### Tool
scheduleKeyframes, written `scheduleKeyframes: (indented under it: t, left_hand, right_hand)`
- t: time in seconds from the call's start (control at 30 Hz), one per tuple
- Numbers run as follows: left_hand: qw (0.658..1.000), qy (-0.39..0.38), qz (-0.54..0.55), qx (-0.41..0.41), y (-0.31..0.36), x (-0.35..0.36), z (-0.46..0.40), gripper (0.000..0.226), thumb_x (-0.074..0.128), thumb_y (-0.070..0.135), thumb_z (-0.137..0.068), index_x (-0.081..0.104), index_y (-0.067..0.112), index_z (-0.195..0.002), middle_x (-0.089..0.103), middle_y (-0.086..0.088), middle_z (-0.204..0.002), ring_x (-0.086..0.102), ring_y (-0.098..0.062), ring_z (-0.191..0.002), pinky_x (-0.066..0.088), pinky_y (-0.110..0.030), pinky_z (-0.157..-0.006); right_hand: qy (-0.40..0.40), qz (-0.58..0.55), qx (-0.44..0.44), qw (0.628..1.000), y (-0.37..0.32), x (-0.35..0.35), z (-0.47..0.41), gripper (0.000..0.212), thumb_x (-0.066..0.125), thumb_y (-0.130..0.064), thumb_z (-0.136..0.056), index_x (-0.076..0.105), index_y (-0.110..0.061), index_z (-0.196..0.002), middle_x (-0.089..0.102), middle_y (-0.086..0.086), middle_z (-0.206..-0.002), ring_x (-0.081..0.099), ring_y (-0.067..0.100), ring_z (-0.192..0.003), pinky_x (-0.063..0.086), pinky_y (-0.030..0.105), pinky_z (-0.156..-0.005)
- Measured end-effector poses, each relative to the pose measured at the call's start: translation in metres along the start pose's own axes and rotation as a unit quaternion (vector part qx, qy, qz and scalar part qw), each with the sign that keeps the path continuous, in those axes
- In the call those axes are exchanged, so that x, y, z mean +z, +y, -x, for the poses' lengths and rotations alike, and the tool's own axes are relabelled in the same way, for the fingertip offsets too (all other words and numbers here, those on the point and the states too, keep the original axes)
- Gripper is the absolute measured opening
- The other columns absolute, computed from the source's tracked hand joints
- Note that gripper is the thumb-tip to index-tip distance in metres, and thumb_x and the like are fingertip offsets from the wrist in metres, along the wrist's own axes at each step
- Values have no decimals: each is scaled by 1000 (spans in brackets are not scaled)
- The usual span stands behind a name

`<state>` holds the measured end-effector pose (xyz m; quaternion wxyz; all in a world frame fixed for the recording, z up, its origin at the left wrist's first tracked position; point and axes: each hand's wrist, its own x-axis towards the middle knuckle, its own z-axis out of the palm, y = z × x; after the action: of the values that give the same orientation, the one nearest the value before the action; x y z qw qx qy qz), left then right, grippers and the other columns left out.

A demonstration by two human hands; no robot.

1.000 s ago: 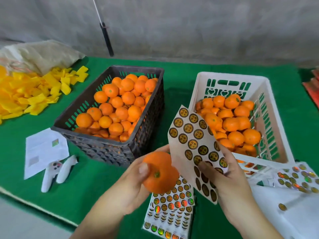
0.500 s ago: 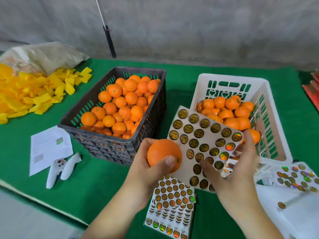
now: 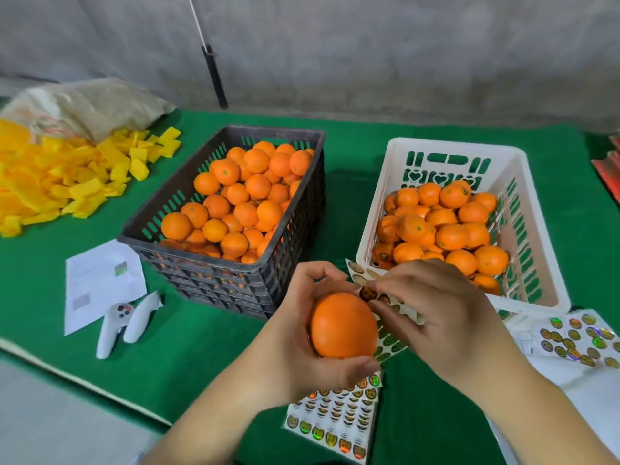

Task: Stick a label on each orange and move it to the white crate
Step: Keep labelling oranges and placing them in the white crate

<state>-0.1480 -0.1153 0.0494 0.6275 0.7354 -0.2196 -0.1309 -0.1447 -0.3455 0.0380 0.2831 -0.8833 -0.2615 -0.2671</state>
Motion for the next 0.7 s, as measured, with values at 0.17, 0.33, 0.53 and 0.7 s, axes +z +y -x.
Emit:
scheduleKeyframes:
  t: [0.17,0.33,0.53,0.7]
  left_hand:
    - [999,-26,-41,1,3,-3,1,85,93,34,-75,37,27,-139,56,7,-139,66,-26,-118,63,-36,-81]
    - [999,-33,-22,-12,4,0,1,83,90,44,-74,36,27,-135,58,11,-136,68,-23,-116,63,-34,-79]
    - [996,-68,-43,-35,5,2,-2,88,91,50,-71,35,41,-137,61,15,-135,68,-17,-116,62,-33,-83]
    - [992,-95,-80,-29,0,9,-3,95,92,39,-76,28,45,-146,58,18,-142,66,-14,-120,61,-34,-91]
  right_hand:
    - [-8,18,-41,999,0,2,-2,27,65,-26,-100,81,-5,-96,73,4,-87,66,29,-75,52,42,-61]
    - [-17,24,-47,998,3,-1,4,29,59,-21,-101,79,-3,-91,70,8,-82,65,32,-71,52,42,-56]
    - [-76,4,-69,995,11,-12,6,32,62,-33,-96,81,-7,-94,69,5,-80,64,26,-69,51,37,-53]
    - [-69,7,-23,997,18,-10,9,15,71,-12,-90,78,-9,-78,64,4,-70,60,26,-62,49,40,-47]
